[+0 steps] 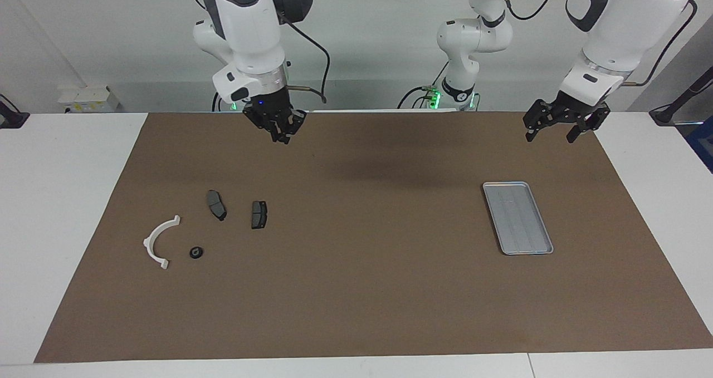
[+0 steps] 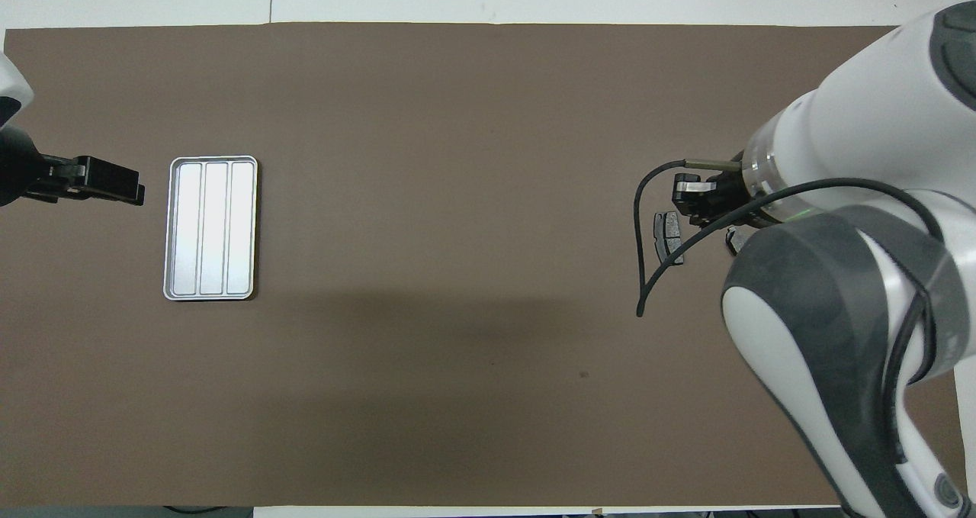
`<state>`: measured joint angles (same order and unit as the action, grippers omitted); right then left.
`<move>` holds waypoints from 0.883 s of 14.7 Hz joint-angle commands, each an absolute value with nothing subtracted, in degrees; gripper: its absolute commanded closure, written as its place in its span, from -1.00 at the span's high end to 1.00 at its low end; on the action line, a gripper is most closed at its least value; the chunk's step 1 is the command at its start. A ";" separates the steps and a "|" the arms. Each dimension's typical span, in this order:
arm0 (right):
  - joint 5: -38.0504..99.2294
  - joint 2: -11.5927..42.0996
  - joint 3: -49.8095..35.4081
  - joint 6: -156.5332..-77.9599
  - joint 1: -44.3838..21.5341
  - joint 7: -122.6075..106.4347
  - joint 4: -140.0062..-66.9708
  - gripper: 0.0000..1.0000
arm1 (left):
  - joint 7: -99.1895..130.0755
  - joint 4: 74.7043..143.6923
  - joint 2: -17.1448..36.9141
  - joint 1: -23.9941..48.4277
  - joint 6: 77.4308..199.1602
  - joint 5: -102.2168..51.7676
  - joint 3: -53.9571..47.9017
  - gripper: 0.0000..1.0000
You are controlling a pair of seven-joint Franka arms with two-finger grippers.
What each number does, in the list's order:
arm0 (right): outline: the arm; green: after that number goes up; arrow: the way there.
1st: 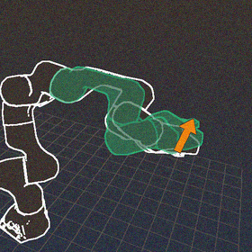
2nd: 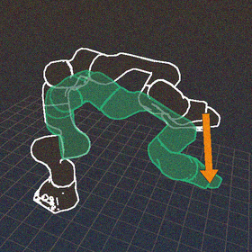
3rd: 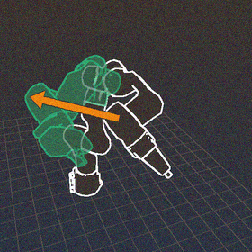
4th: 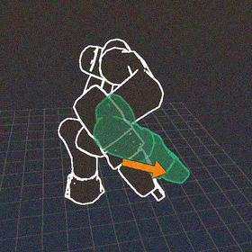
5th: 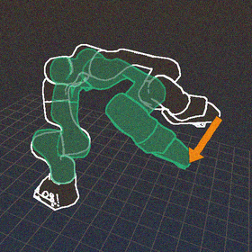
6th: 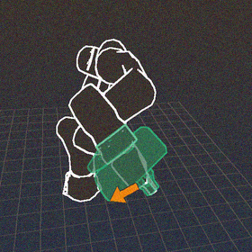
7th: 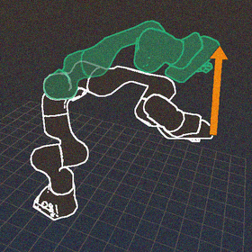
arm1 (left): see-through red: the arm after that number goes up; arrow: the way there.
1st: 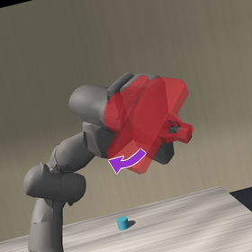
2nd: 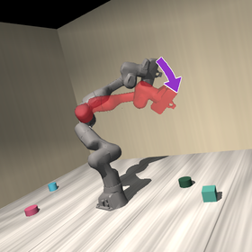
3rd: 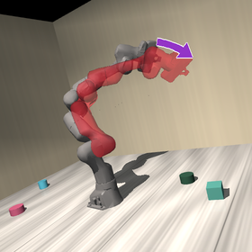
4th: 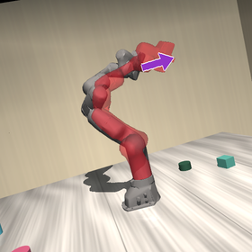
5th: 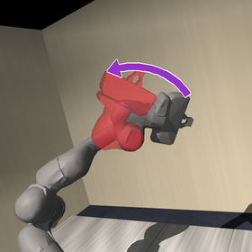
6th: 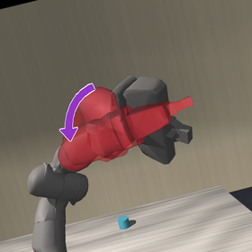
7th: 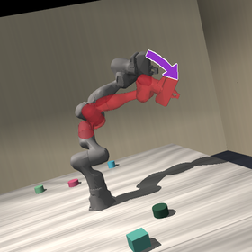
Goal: Pick bearing gear from pile to tray
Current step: 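Lift the bearing and carry it toward the table center with the right gripper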
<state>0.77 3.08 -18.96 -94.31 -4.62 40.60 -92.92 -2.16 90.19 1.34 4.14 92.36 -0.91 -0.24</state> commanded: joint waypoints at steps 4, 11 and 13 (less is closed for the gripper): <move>2.99 1.93 -20.92 -96.06 -10.62 54.03 -94.65 -1.00 | -1.85 91.32 0.26 4.31 92.37 -1.14 -0.09 1.00; 5.27 1.49 -20.92 -104.92 -17.57 62.31 -103.78 -1.00 | -1.85 91.32 0.26 4.31 92.37 -1.14 -0.09 1.00; 5.27 2.72 -20.92 -108.62 -19.33 63.98 -106.25 -1.00 | -1.85 91.32 0.26 4.31 92.37 -1.23 -0.09 1.00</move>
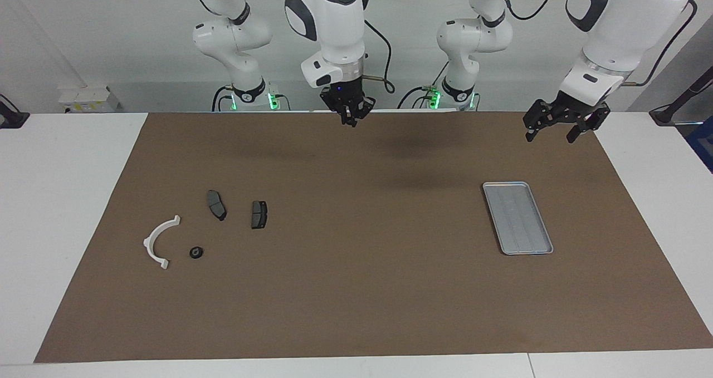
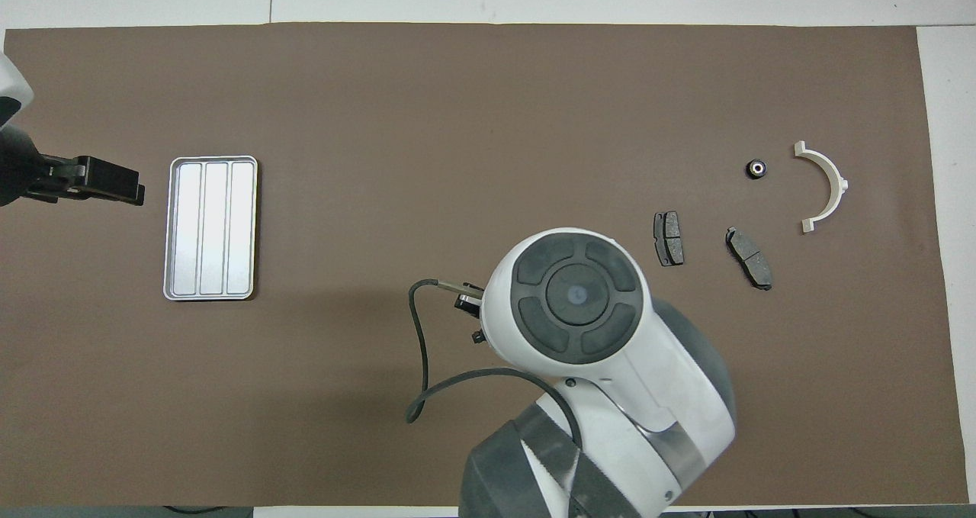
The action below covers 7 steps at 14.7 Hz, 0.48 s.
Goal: Pick bearing gear from pile to tray
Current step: 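Lift the bearing and carry it toward the table center with the right gripper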
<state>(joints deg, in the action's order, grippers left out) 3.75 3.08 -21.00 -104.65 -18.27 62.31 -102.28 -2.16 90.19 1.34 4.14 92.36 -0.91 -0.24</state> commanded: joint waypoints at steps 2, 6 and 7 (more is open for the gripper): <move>4.92 4.82 -20.83 -112.83 -20.47 65.30 -108.09 -1.00 | -1.85 91.32 0.26 4.31 92.37 -1.14 -0.09 1.00; 2.65 9.04 -20.83 -120.84 -22.06 66.45 -111.88 -1.00 | -1.85 91.32 0.26 4.31 92.37 -1.14 -0.09 1.00; 1.33 9.66 -20.83 -122.15 -21.97 66.53 -112.75 -1.00 | -1.85 91.32 0.26 4.31 92.37 -1.14 -0.09 1.00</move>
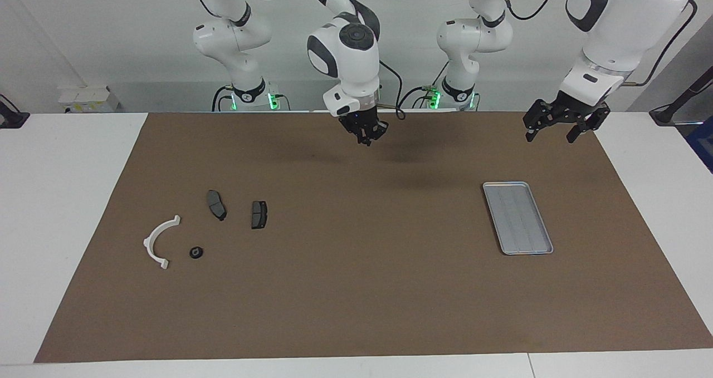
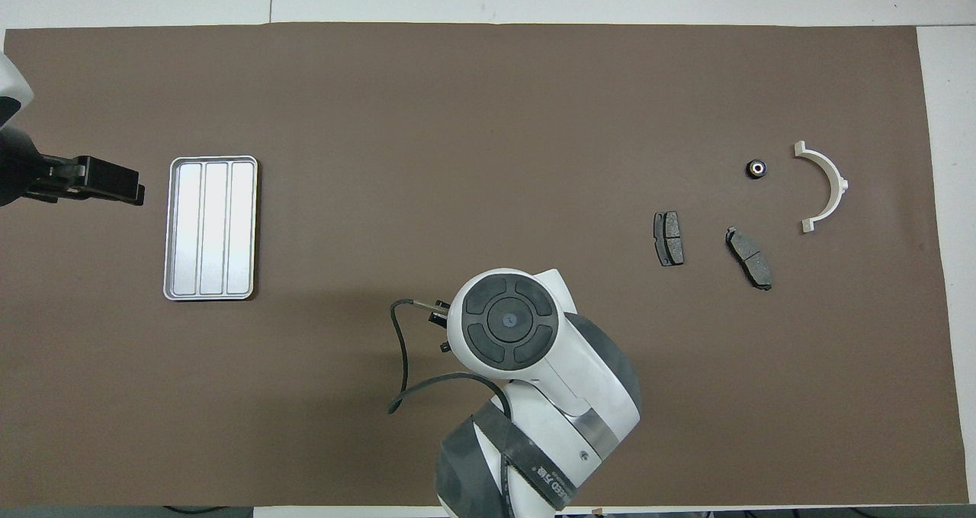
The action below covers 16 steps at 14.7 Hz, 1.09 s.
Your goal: Pick bearing gear from pile to tray
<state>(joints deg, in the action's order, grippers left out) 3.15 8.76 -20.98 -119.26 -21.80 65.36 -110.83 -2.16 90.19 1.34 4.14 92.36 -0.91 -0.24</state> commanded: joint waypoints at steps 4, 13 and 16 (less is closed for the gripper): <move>-1.66 11.51 -20.66 -127.26 -21.27 66.53 -116.63 -1.00 | -1.85 91.32 0.26 4.31 92.37 -1.14 -0.09 1.00; -14.33 22.32 -20.48 -133.50 -21.18 75.85 -113.29 -1.00 | -1.85 91.32 0.26 4.31 92.37 -1.14 -0.09 1.00; -14.33 22.41 -20.48 -133.59 -21.01 75.94 -113.29 -1.00 | -1.85 91.32 0.26 4.31 92.29 -1.14 -0.09 1.00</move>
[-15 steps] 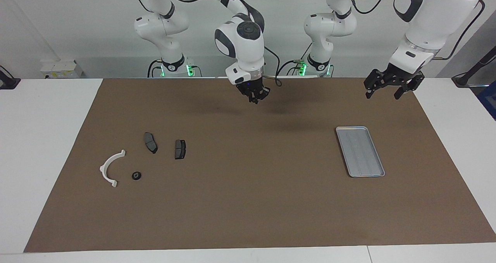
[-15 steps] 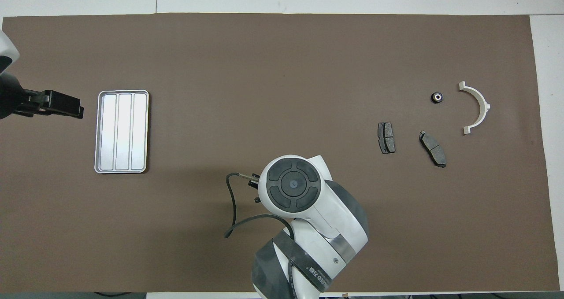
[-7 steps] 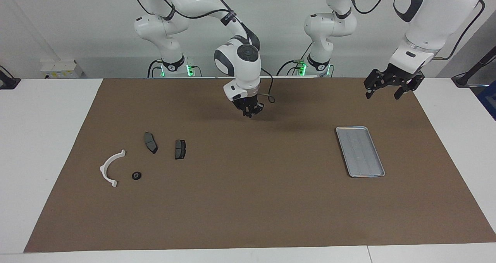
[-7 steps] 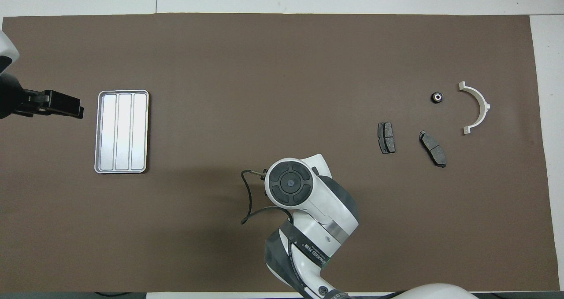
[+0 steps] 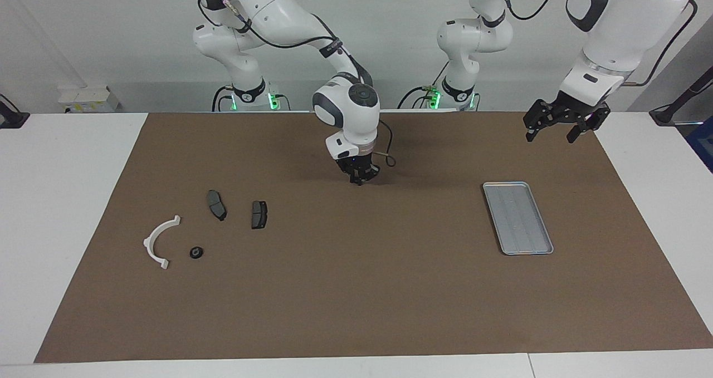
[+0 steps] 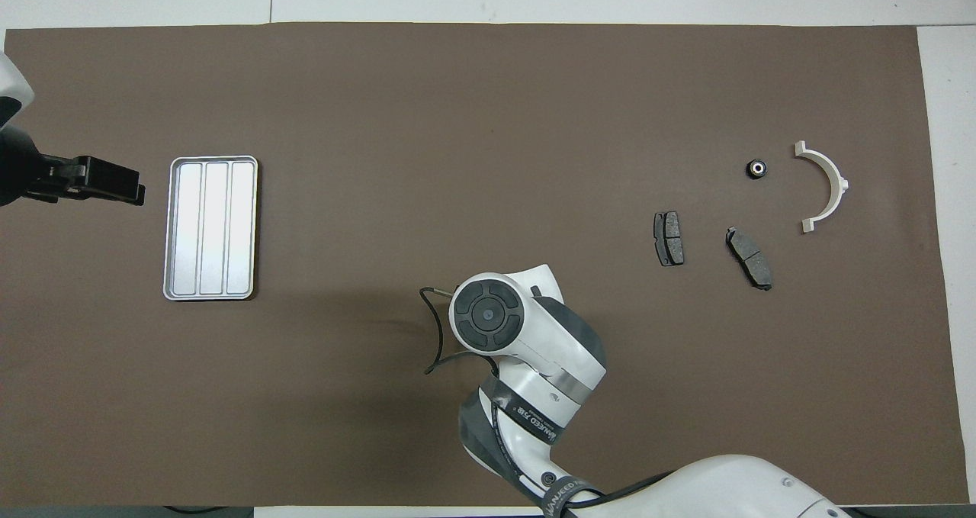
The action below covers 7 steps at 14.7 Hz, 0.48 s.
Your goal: Pick bearing gear from pile to tray
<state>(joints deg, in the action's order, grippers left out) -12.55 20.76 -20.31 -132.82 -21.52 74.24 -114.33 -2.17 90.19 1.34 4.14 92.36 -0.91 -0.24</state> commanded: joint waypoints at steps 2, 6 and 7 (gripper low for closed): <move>-14.41 22.41 -20.48 -133.68 -21.09 76.03 -113.29 -1.00 | -1.85 91.32 0.26 4.31 92.29 -1.14 0.09 1.00; -14.33 22.41 -20.48 -133.51 -21.01 76.03 -113.38 -1.00 | -1.85 91.32 0.26 4.31 92.29 -1.14 0.09 1.00; -14.33 22.41 -20.48 -133.33 -20.92 76.11 -113.29 -1.00 | -1.85 91.32 0.26 4.31 92.37 -1.14 -0.09 1.00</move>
